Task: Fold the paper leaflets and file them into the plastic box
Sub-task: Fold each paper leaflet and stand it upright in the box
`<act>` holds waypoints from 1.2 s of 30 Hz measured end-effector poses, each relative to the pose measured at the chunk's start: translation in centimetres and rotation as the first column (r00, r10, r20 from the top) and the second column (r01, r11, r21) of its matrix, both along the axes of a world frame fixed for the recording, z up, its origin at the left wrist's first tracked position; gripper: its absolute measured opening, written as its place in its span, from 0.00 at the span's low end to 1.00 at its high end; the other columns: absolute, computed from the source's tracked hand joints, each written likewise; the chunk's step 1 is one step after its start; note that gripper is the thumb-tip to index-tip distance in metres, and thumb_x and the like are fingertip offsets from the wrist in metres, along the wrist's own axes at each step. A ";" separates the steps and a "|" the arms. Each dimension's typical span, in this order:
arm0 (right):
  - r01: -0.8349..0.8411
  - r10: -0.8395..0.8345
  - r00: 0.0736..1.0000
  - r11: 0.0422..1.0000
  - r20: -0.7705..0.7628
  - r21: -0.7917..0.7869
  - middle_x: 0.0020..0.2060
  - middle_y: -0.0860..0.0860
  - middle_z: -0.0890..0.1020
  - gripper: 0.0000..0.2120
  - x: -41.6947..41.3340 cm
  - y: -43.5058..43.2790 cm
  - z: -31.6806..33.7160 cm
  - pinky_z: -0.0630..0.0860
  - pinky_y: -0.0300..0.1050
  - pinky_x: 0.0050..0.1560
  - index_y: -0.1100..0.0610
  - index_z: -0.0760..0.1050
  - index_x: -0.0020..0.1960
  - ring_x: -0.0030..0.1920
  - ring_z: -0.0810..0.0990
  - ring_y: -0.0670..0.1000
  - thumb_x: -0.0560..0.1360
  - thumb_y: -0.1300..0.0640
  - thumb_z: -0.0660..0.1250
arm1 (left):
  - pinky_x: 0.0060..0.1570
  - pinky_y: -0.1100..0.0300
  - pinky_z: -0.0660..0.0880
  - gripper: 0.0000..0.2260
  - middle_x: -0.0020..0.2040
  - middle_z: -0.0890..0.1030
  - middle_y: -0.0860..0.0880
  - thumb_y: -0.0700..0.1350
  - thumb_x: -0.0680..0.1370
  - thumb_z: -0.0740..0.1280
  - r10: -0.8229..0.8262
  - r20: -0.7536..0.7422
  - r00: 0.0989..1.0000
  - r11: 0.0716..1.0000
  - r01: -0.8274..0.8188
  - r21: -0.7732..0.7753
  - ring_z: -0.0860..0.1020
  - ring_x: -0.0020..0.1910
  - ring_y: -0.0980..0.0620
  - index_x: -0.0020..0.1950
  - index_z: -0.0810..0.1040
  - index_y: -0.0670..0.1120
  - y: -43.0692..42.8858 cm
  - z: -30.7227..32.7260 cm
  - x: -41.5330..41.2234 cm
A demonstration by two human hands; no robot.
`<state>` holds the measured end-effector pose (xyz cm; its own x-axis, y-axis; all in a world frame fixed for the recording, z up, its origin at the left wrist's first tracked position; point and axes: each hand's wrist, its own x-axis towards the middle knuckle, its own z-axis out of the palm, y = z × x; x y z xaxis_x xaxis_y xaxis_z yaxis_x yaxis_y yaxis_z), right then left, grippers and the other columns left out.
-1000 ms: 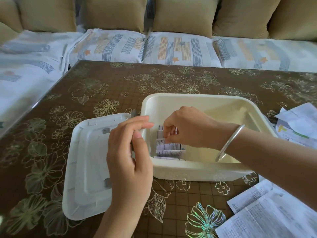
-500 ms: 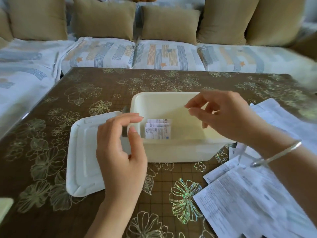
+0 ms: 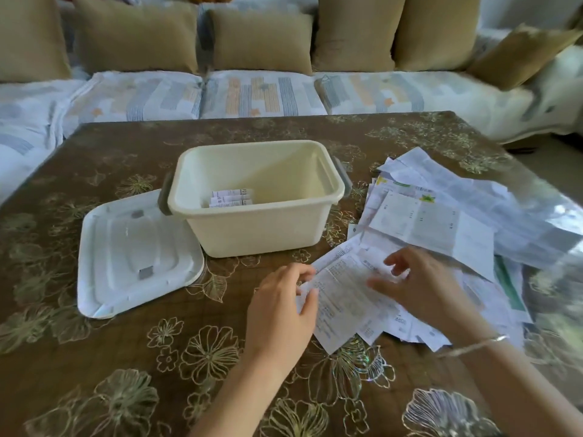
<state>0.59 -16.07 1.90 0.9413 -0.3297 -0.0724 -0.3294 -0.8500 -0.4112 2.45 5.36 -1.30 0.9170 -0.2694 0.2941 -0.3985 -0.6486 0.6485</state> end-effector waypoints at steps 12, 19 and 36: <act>-0.014 0.011 1.000 0.995 -0.027 -0.098 0.37 0.47 0.76 0.17 -0.4 1.6 -0.3 0.66 0.42 0.34 0.55 0.73 0.46 0.40 0.75 0.50 0.69 0.44 0.73 | 0.53 0.67 0.75 0.18 0.60 0.74 0.59 0.45 0.77 0.69 -0.057 -0.106 0.993 0.996 0.063 0.061 0.75 0.53 0.62 0.66 0.72 0.53 -0.8 -0.4 -2.4; -0.301 0.109 0.752 0.934 0.650 0.191 0.39 0.41 0.81 0.08 -4.1 5.5 1.9 0.69 0.29 0.38 0.51 0.76 0.40 0.39 0.77 0.40 0.69 0.59 0.75 | 0.53 0.68 0.76 0.33 0.66 0.73 0.52 0.48 0.71 0.72 0.035 0.094 0.995 0.969 -0.011 -0.245 0.78 0.55 0.59 0.74 0.65 0.47 2.2 1.8 -3.2; -0.595 0.525 0.739 0.802 0.423 0.044 0.44 0.38 0.83 0.08 -8.5 10.1 -3.5 0.78 0.40 0.41 0.40 0.68 0.47 0.41 0.80 0.38 0.70 0.45 0.65 | 0.56 0.60 0.72 0.06 0.51 0.80 0.65 0.50 0.72 0.71 0.034 0.143 0.989 0.999 -0.039 0.032 0.74 0.55 0.59 0.47 0.86 0.54 9.7 -2.9 -8.7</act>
<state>-7.91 -5.95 -1.63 0.9146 0.2500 0.3179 0.3925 -0.7382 -0.5487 -6.27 15.09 -4.24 0.8757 -0.2489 0.4138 -0.4611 -0.6856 0.5633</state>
